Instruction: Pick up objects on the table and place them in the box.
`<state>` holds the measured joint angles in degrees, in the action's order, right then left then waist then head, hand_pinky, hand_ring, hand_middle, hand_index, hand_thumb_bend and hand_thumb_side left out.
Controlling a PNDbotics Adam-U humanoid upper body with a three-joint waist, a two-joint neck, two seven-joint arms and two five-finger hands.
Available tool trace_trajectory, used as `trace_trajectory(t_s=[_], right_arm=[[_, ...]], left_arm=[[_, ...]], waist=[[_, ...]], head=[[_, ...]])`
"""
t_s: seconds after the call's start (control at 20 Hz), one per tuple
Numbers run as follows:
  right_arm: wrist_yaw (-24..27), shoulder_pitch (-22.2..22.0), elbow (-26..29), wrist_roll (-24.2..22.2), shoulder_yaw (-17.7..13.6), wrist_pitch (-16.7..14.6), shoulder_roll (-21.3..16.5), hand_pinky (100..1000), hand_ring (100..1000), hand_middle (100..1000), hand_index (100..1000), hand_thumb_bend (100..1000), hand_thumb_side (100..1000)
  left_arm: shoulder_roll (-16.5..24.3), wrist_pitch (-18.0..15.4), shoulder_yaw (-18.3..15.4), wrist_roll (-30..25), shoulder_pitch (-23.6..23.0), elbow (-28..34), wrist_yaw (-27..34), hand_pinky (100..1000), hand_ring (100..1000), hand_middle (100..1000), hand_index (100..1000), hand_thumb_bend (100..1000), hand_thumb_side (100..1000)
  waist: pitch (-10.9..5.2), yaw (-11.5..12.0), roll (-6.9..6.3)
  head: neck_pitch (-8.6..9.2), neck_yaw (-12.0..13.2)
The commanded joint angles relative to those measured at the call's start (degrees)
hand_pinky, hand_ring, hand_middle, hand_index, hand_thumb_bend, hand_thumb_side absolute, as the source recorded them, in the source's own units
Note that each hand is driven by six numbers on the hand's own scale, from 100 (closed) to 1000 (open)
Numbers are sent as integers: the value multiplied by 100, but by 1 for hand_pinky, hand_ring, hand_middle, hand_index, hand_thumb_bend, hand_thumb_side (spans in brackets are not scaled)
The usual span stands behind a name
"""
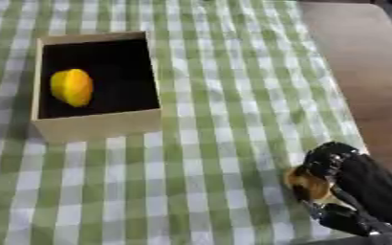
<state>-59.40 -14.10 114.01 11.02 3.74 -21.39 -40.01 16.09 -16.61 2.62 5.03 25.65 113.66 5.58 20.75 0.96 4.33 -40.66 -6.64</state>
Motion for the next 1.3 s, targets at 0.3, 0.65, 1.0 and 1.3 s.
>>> trace_trajectory(t_s=[0.3, 0.65, 1.0, 1.3], right_arm=[[125, 359, 58, 272, 39, -469, -343, 719, 652, 528, 640, 100, 189], [967, 1372, 58, 237, 137, -857, -981, 724, 650, 527, 639, 100, 146], [3104, 3399, 58, -986, 333, -890, -1512, 733, 648, 530, 637, 100, 100], [4298, 5373, 58, -2240, 592, -219, -970, 732, 650, 535, 639, 100, 100]], left_arm=[[12, 9, 18, -65, 58, 93, 46, 742, 739, 699, 807, 100, 693], [12, 2, 16, -81, 84, 93, 65, 744, 740, 701, 807, 100, 689], [17, -48, 13, -66, 133, 93, 94, 744, 741, 702, 807, 100, 666], [10, -307, 37, -40, 310, 93, 188, 744, 743, 702, 810, 123, 603]], waist=[[-125, 28, 5], [-175, 132, 34], [-239, 357, 89], [-235, 607, 142]], head=[[84, -21], [85, -78], [75, -232], [84, -500]])
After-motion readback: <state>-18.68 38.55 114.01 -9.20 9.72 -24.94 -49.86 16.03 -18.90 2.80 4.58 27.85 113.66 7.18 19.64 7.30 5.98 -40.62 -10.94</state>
